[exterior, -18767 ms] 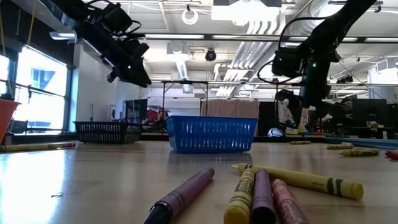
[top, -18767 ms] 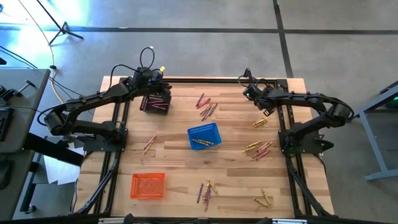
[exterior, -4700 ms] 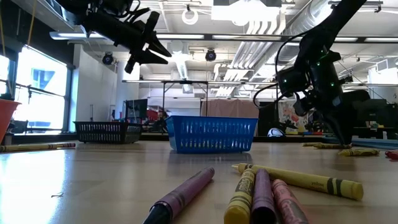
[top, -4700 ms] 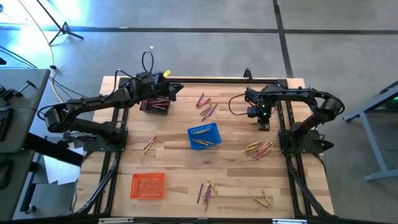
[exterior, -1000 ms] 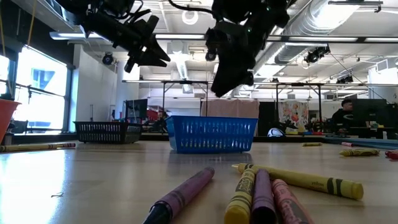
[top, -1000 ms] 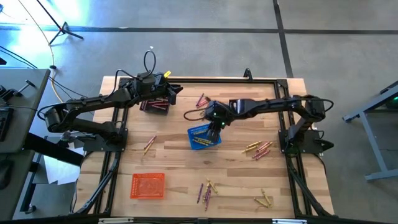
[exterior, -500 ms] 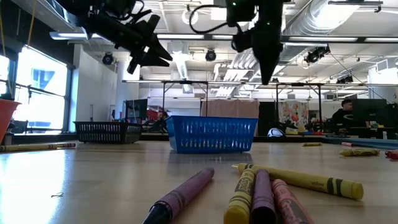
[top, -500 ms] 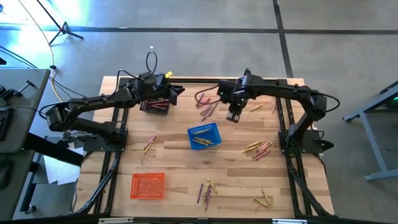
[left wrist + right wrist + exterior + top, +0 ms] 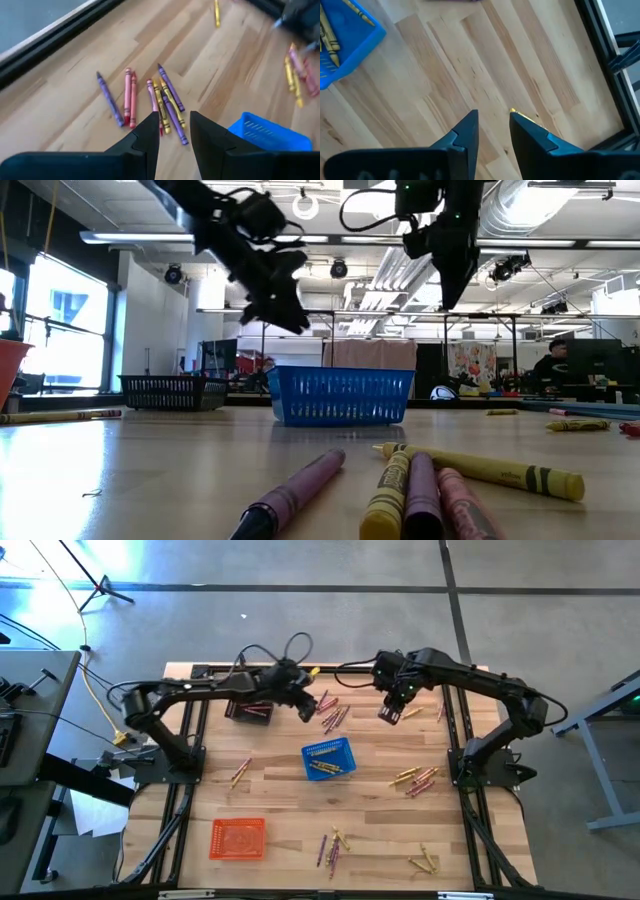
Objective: Sort crayons
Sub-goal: Put the yellow crayon into the blue basket
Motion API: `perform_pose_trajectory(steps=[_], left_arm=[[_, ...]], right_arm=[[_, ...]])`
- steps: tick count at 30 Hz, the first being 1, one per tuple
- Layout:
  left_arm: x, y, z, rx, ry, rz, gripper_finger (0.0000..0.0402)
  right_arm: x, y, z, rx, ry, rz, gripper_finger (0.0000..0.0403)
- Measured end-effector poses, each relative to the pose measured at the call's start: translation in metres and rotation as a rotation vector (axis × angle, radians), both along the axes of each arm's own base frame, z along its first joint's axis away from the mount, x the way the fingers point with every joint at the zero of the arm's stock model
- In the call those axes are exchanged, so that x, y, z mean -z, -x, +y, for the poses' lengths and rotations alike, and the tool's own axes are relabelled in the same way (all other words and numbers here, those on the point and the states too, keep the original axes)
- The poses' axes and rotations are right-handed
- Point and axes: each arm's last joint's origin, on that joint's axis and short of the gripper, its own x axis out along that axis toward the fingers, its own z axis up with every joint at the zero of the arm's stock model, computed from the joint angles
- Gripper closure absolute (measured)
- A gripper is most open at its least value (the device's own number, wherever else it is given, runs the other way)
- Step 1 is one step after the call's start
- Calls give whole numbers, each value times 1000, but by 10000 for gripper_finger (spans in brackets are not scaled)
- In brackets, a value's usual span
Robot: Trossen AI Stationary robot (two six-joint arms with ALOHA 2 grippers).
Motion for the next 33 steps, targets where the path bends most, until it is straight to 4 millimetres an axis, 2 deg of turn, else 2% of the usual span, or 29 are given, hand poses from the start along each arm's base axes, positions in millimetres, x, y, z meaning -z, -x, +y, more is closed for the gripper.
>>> perform_pose_trajectory(steps=[8, 16, 19, 22, 33], left_arm=[[12, -40, 15, 72, 9, 152, 307], [46, -64, 28, 68, 59, 238, 307], [59, -67, 30, 55, 77, 272, 307], [64, -68, 32, 8, 61, 294, 307], [65, -64, 37, -51, 38, 328, 307]], right_arm=[[-2, 0, 0, -45, 12, -5, 309], [-2, -1, -1, -48, 23, -10, 309], [-2, -1, -1, -55, 26, -13, 309], [-2, -2, -1, -60, 32, -21, 309], [-3, -5, -3, -130, 65, -44, 309]])
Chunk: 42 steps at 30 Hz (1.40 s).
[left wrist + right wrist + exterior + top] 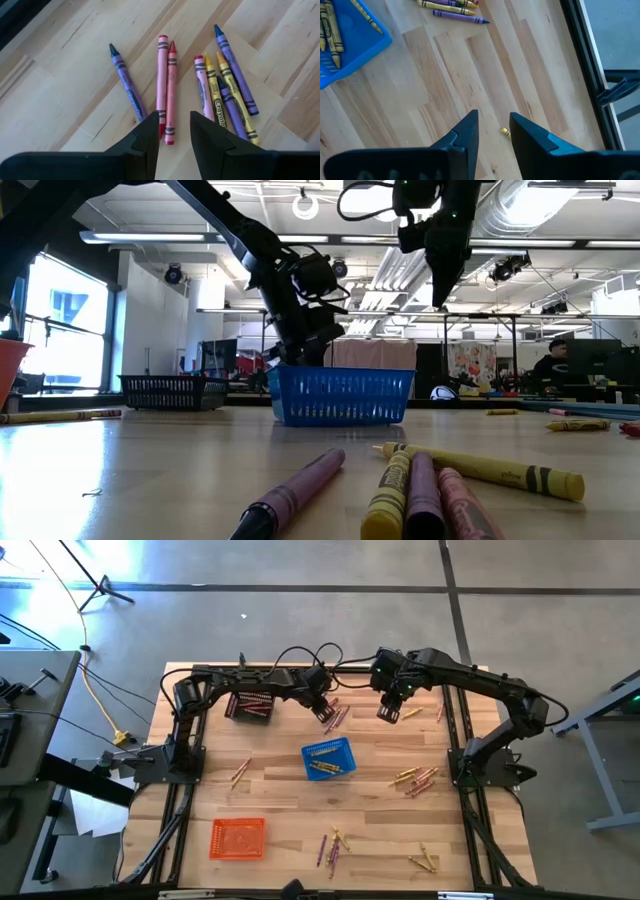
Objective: Sort crayons
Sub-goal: Put the yellow crayon into the blue basket
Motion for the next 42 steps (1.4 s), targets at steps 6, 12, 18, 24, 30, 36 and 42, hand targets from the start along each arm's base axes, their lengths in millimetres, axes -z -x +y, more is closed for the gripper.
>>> perform_pose_trajectory(steps=[6, 12, 18, 24, 30, 36, 42], left_arm=[[0, 0, 0, -7, 2, -7, 307], [0, -1, -1, 1, 11, -11, 307], [0, -2, -3, 14, 29, -18, 307], [0, -2, -4, 17, 32, -14, 307], [0, -2, -4, 16, 33, -12, 307], [0, -2, -4, 18, 32, -12, 307], [0, -1, -4, 7, 37, -15, 307]], right_arm=[[0, -1, 0, 0, 3, -6, 309], [0, 3, -4, -32, -2, 16, 309], [1, 16, -25, -7, -76, -14, 309], [28, 44, -47, 77, -155, 37, 309], [76, 78, -50, 154, -227, 64, 309], [108, 90, -46, -41, -174, 73, 309], [133, 98, -36, -317, -168, 139, 309]])
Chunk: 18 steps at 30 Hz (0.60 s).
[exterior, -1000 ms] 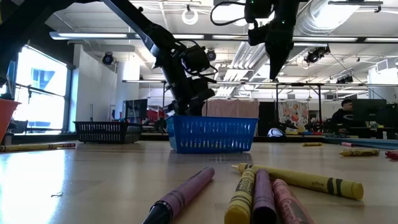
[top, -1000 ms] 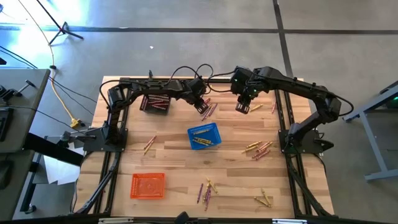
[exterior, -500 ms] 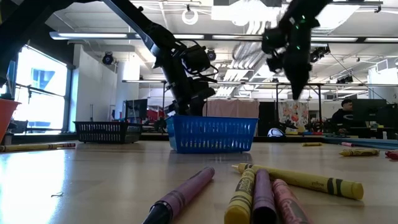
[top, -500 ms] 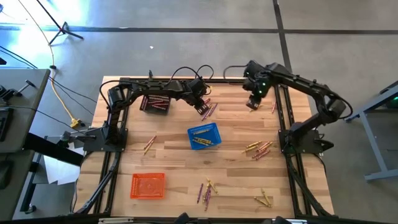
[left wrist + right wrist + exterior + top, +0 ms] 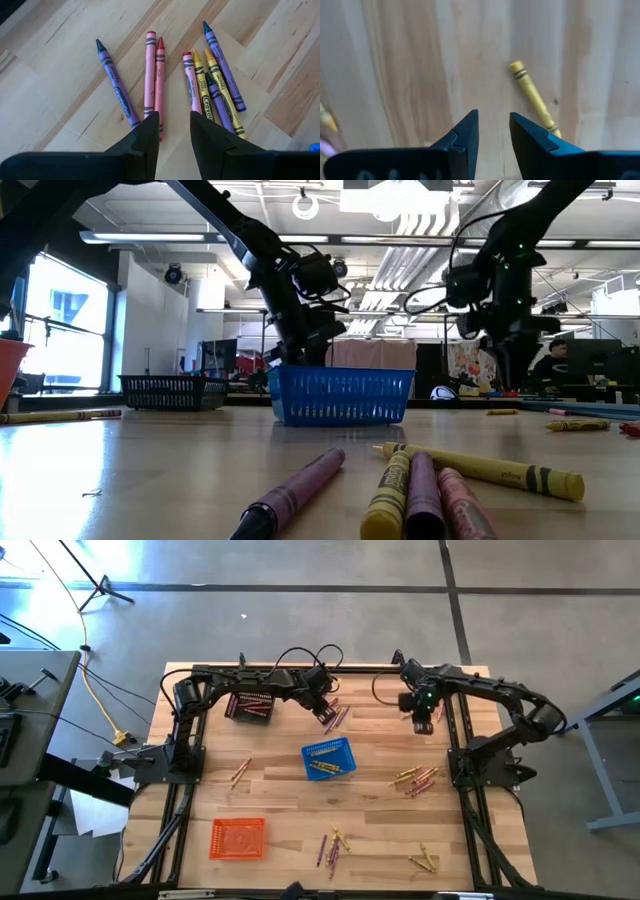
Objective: Sort crayons
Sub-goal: Put the yellow crayon into the blue basket
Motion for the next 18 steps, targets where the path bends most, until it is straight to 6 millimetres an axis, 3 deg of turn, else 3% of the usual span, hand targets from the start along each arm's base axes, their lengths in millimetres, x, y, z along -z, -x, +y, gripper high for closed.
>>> perform_pose_trajectory(steps=[18], left_arm=[[0, 0, 0, -61, 31, -15, 307]], right_arm=[[12, -3, -5, -315, 131, -14, 309]])
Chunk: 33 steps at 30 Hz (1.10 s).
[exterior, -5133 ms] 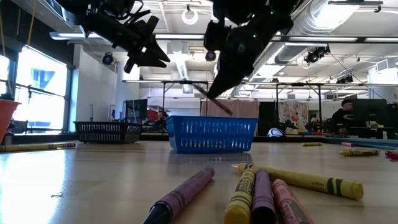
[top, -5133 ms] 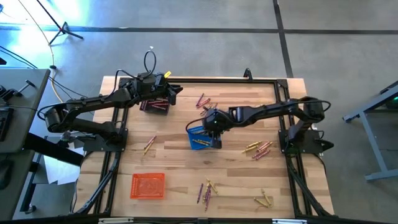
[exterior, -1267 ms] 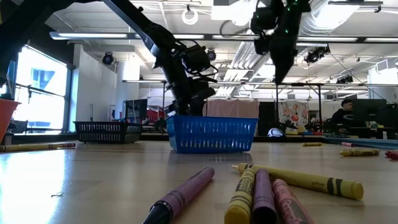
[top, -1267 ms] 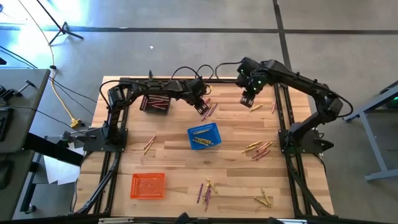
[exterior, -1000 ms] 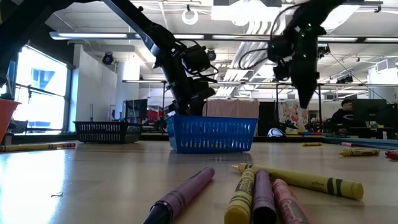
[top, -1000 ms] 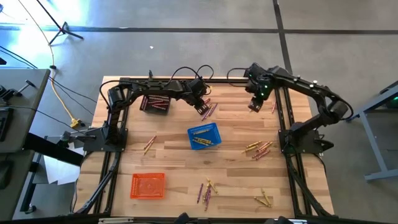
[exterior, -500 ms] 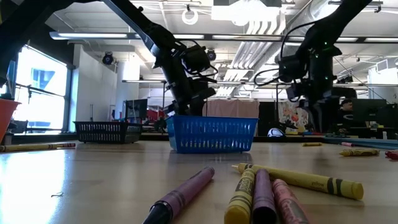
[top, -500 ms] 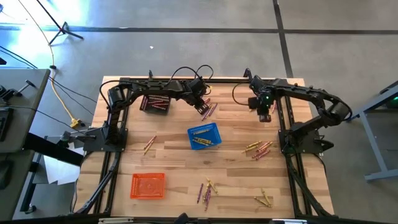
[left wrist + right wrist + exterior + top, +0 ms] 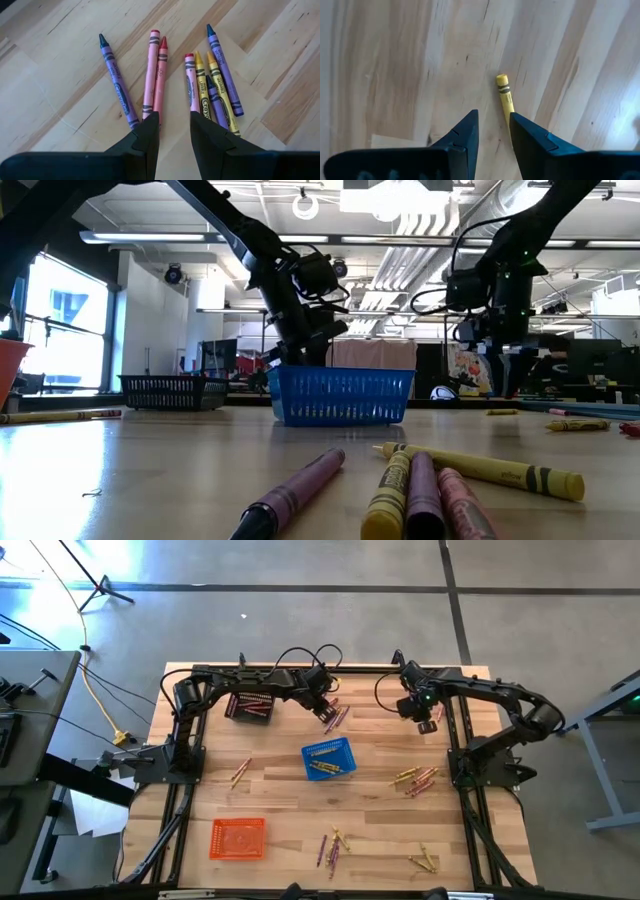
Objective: Sort crayons
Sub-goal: Put the yellow crayon into the blue basket
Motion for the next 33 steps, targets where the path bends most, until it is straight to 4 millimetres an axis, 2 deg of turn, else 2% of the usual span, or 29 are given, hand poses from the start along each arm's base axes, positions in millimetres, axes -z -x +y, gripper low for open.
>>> perform_pose_trajectory(steps=[16, 19, 24, 28, 33], left_arm=[[0, -2, -4, -2, 6, -2, 307], [0, -2, -5, 1, 6, -2, 307], [0, -2, -5, 2, 6, -2, 307], [0, -2, -5, 2, 6, -2, 307], [0, -3, -6, 14, 24, -10, 307]], right_arm=[[35, -10, -15, 52, -38, 68, 311], [36, -9, -15, 77, -59, 66, 329], [36, -7, -14, 172, -85, 66, 391], [35, -7, -14, 280, -97, 51, 386], [19, -10, -16, 390, -112, -16, 397]])
